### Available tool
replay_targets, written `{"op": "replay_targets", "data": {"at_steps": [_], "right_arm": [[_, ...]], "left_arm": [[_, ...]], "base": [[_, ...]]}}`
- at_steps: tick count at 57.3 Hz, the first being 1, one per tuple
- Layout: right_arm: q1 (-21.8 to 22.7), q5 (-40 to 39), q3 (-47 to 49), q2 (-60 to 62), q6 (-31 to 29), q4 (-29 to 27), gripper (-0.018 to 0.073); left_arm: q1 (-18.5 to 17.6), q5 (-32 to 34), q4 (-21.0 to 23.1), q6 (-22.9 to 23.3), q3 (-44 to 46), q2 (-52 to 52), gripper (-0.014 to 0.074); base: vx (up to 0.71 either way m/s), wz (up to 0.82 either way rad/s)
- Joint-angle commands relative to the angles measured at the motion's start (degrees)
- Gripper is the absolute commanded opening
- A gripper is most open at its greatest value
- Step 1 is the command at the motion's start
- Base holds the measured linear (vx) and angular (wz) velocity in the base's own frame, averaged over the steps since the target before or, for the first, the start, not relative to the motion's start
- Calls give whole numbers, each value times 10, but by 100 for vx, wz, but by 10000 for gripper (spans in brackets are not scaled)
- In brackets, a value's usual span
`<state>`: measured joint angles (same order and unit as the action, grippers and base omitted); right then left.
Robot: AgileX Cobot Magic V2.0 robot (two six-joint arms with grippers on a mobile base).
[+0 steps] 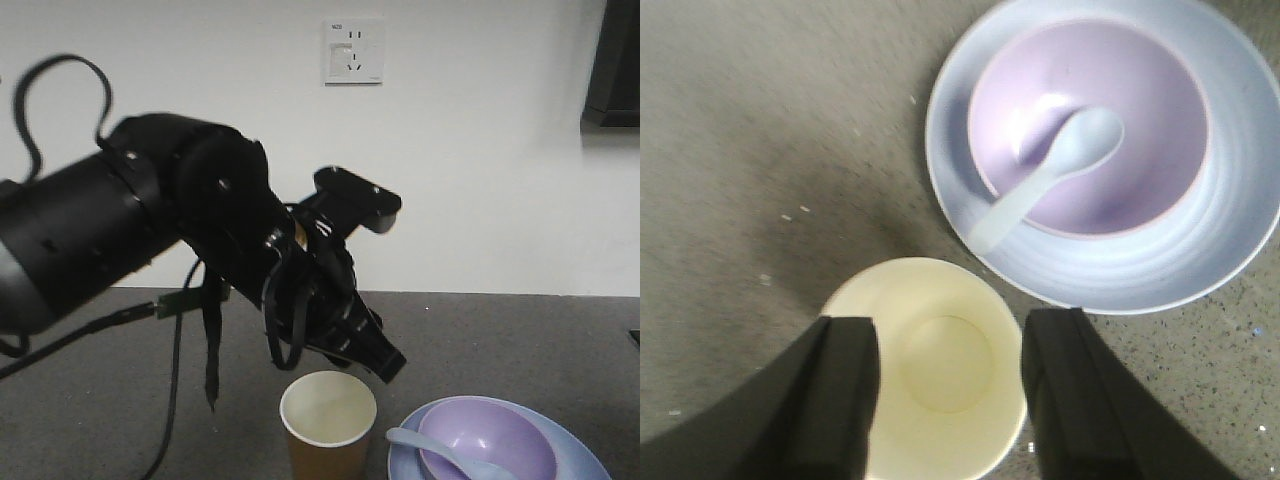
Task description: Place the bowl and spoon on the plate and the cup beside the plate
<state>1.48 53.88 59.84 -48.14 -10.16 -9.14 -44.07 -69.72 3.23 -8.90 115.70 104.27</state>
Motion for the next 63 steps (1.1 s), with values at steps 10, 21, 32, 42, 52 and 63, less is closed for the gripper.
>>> {"op": "replay_targets", "data": {"at_steps": [10, 21, 32, 42, 52, 63], "right_arm": [[4, -41, 15, 2, -3, -2, -11], [4, -49, 15, 21, -29, -2, -11], [4, -96, -6, 103, -51, -30, -11], [4, -195, -105, 209, -79, -63, -11], [4, -259, -172, 280, -82, -63, -11], [4, -250, -192, 297, -82, -73, -11]], "left_arm": [[-1, 11, -140, 43, 32, -115, 31], [-1, 64, -192, 82, -71, -228, -7], [-1, 251, -204, 154, -385, -420, -4], [-1, 409, -204, 228, -620, -580, -3], [-1, 452, -204, 244, -717, -652, -3], [-1, 449, -202, 245, -734, -664, -3]], "base": [[0, 0], [0, 0], [0, 0], [0, 0], [0, 0], [0, 0]]}}
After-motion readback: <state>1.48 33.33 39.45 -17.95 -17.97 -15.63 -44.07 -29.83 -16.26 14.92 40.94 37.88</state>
